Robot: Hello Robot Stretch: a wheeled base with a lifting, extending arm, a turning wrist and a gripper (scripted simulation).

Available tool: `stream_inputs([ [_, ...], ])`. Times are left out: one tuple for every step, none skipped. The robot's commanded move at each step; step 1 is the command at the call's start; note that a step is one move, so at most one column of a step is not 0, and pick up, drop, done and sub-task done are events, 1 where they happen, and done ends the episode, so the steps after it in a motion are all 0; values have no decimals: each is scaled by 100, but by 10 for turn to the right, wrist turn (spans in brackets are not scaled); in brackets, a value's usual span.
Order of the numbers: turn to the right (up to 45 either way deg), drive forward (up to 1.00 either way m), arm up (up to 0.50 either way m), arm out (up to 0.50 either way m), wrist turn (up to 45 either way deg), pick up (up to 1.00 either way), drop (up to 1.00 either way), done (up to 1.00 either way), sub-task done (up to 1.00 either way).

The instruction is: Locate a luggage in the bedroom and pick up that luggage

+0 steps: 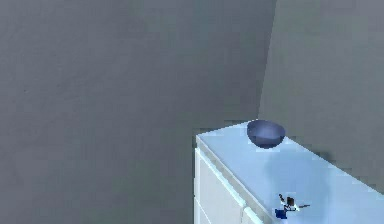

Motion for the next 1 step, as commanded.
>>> stream_inputs([
  [0,0,-30,0,0,0,0,0,0],
])
